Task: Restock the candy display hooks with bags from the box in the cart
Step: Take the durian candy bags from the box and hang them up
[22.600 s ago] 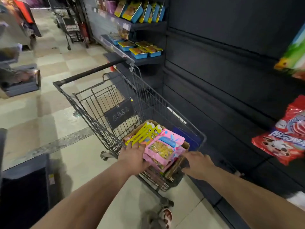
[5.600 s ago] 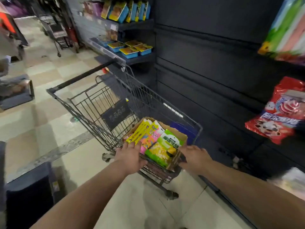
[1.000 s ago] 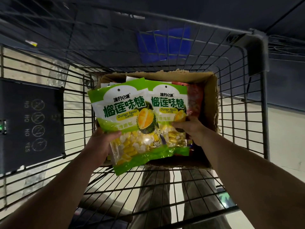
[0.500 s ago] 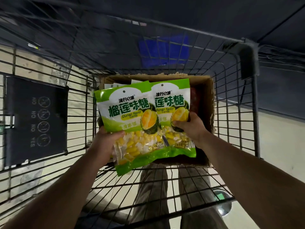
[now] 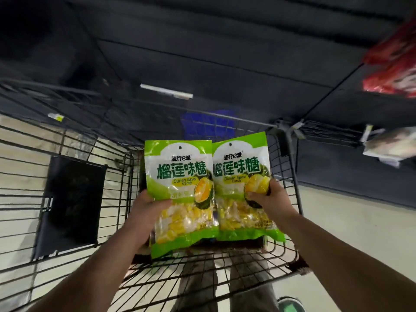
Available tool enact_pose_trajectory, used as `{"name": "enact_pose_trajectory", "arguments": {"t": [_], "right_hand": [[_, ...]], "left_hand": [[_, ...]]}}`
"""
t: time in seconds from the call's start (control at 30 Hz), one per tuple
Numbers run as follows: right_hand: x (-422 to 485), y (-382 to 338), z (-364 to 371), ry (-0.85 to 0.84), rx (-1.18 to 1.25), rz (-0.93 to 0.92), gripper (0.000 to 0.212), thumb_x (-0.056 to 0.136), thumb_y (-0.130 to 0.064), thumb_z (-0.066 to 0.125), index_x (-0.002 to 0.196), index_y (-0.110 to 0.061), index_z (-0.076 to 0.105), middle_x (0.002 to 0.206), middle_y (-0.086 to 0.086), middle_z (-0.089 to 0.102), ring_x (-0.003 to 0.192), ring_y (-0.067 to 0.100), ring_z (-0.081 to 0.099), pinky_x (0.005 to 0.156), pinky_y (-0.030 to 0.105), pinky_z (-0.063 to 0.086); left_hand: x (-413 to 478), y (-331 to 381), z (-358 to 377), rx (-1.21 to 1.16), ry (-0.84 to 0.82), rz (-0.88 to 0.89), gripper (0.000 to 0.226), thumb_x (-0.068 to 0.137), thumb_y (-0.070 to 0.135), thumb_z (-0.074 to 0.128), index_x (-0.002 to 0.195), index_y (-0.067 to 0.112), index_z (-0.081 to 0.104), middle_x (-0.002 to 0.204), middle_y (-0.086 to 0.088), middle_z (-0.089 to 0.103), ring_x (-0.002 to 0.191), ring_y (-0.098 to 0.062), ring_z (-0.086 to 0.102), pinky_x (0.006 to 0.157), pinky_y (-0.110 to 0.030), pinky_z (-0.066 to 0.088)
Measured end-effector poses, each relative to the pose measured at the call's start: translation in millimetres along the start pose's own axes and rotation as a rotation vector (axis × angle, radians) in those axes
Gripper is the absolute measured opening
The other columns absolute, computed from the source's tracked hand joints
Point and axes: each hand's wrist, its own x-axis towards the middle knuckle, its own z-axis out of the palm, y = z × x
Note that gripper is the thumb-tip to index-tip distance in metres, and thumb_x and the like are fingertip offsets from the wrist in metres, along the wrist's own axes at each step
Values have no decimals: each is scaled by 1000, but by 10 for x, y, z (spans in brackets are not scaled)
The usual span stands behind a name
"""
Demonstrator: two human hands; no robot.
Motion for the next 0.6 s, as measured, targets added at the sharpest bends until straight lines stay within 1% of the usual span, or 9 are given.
{"name": "enact_pose_trajectory", "arguments": {"t": [0.07,0.13,0.2,0.23,0.3,0.37,0.43,0.53,0.6], "right_hand": [[-111,-116,-100,35,15,-12,35,77,-9,76,105,-13,55,91,2,63,79,16,62,61,26,50],[-222,-219,-203,61,31,-17,38,77,-11,76,110,-11,55,95,5,65,85,21,65,70,34,56],[-336,-299,-315,84,68,-15,40,77,-14,76,111,-13,55,100,7,66,92,26,66,81,44,57],[-400,-335,-371,99,86,-23,39,78,-14,76,111,-15,54,100,7,66,92,26,66,81,45,57],[-530,-382,-496,132,142,-38,37,80,-12,74,110,-15,53,99,6,65,89,24,65,74,40,57],[-668,-408,-625,170,193,-47,36,82,-10,72,110,-16,52,98,5,64,86,22,64,66,33,55],[-799,-412,-766,208,236,-52,34,83,-10,71,110,-16,51,96,4,62,85,20,63,63,31,54],[-991,-392,-991,260,296,-56,33,84,-11,71,110,-16,51,96,4,62,84,20,63,61,31,53],[-1130,-363,-1148,292,330,-67,33,84,-11,70,110,-16,51,97,5,62,83,19,63,60,31,52]], "left_hand": [[-35,140,-10,-15,-1,8,32,79,-4,70,102,17,65,103,-12,71,100,-32,66,94,-51,50],[-88,288,7,-10,-40,38,36,80,-4,69,111,11,63,107,-14,70,103,-33,65,97,-51,49],[-165,447,61,7,-75,84,48,72,3,76,118,8,61,109,-15,70,103,-34,66,96,-50,49],[-193,520,98,17,-98,103,53,67,8,78,117,8,61,108,-15,70,102,-33,66,95,-50,50],[-250,663,198,44,-131,135,42,66,6,77,105,12,64,103,-13,70,94,-29,67,92,-47,51],[-276,778,313,60,-166,162,30,74,-3,73,94,16,64,100,-13,70,87,-27,66,89,-45,51],[-343,896,440,85,-216,187,30,76,-4,72,95,17,63,103,-15,70,92,-29,67,92,-48,51],[-481,1051,640,130,-286,236,48,59,13,80,104,13,63,103,-13,71,97,-30,67,95,-49,50],[-589,1138,808,171,-308,260,44,69,9,79,110,8,62,105,-14,70,99,-32,66,94,-49,50]]}}
